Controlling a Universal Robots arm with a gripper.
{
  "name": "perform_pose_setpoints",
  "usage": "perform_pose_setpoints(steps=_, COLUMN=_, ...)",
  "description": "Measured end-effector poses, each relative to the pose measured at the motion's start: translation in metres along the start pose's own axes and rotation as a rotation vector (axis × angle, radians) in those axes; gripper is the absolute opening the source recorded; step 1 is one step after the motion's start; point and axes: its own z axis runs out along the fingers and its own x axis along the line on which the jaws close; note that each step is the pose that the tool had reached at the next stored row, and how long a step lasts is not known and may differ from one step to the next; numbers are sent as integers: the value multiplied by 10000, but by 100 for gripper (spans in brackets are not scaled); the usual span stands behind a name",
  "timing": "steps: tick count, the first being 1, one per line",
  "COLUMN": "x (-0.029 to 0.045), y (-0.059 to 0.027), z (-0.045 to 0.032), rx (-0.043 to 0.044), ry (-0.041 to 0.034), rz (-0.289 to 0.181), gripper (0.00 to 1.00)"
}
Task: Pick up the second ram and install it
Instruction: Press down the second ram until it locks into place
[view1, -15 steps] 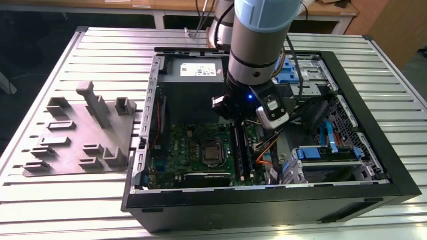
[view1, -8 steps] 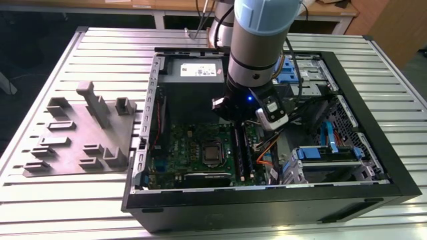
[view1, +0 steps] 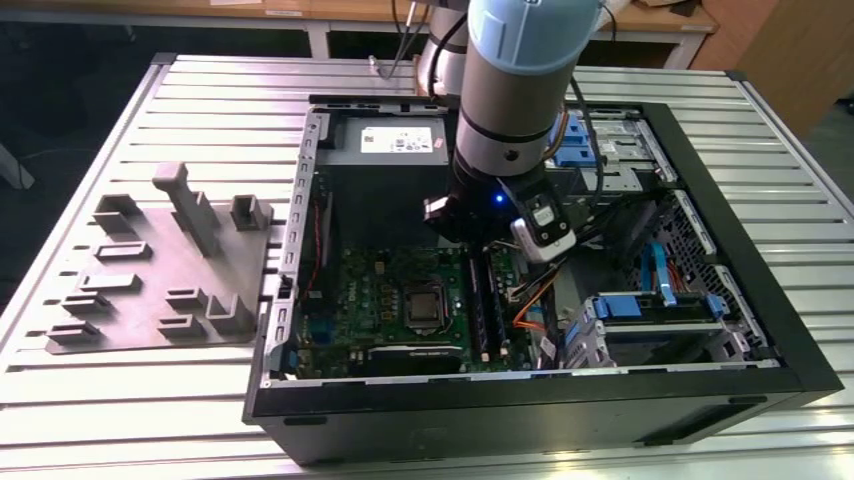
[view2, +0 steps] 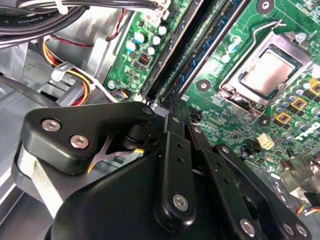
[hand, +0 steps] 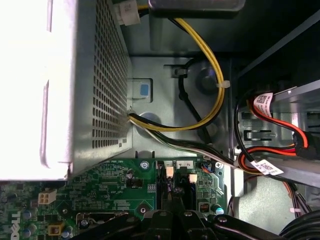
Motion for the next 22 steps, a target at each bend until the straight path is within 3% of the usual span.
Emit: perform_pose_setpoints(steps=22, x=1, y=-3, z=28, rx=-1, ry=0, rz=0, gripper=10)
